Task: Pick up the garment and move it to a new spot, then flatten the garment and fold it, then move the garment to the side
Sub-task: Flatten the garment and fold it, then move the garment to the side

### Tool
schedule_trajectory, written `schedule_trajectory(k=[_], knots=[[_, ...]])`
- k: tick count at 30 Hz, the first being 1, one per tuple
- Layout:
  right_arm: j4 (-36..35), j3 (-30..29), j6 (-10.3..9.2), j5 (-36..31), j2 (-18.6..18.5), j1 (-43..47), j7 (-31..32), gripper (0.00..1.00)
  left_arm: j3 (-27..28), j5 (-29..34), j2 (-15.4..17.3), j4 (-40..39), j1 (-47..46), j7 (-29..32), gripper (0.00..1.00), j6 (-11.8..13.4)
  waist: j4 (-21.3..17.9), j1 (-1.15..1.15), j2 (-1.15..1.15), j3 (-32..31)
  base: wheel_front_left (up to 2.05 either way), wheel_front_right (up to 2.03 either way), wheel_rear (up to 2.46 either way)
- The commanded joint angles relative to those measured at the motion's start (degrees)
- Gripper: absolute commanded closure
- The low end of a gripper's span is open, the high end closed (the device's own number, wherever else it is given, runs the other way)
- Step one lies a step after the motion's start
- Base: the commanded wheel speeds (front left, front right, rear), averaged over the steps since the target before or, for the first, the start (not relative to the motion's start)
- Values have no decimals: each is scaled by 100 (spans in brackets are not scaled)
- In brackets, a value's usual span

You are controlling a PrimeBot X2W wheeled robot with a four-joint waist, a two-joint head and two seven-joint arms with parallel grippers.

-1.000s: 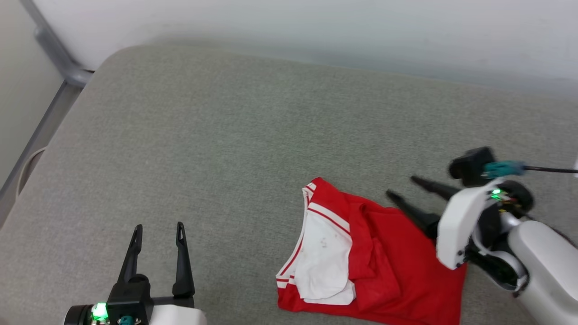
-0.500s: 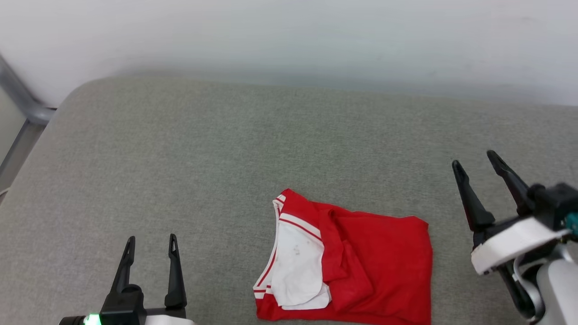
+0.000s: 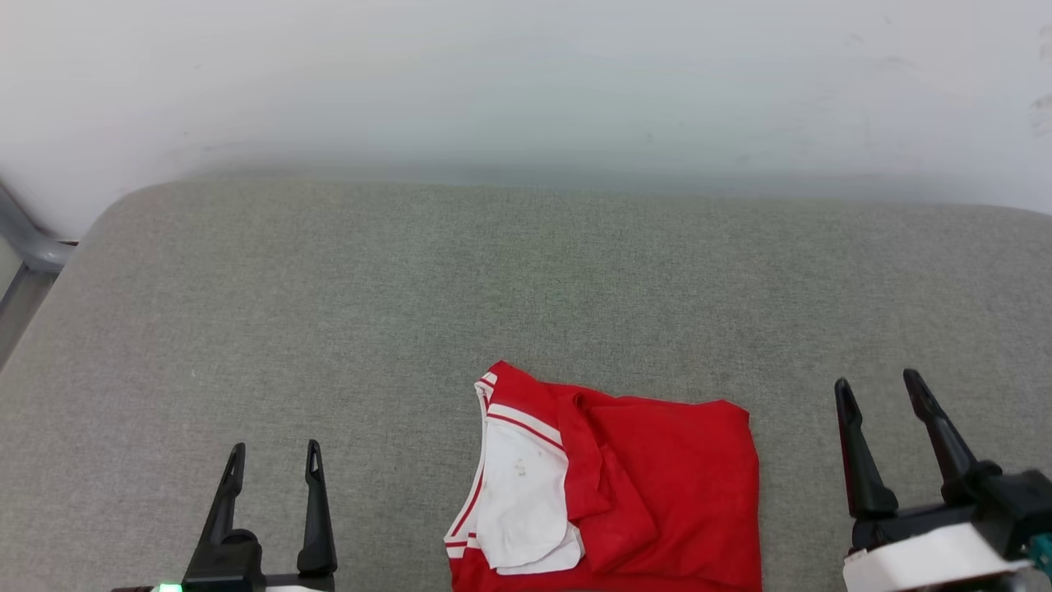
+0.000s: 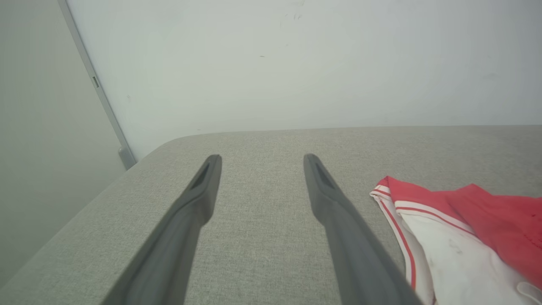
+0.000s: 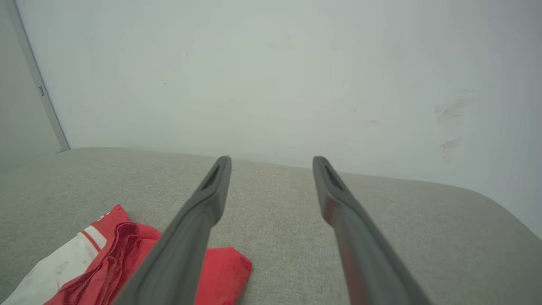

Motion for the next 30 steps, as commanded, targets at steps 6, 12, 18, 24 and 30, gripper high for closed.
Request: schedule_trajectory(k=[6,12,18,24,30], knots=[[-361,-106,-5,-154,243,563,-61,0,-38,-1,22,56,107,-13,0,-18,-22,1,0,-98,0,0,0],[-518,-141,-6,-97,348,898,-66,0,-58,-24,25,83,207,-13,0,-44,-47,1,0,-176,0,0,0],[-488,-180,-5,-20,383,1023,-72,0,-72,-52,26,78,265,-13,0,-67,-56,1,0,-209,0,0,0],[-438,-192,-5,49,387,1013,-73,0,-79,-49,27,73,262,-13,0,-100,-44,1,0,-208,0,0,0],[-510,-213,-5,186,370,694,9,0,-87,-67,6,73,254,-13,0,-93,0,1,0,-184,0,0,0]])
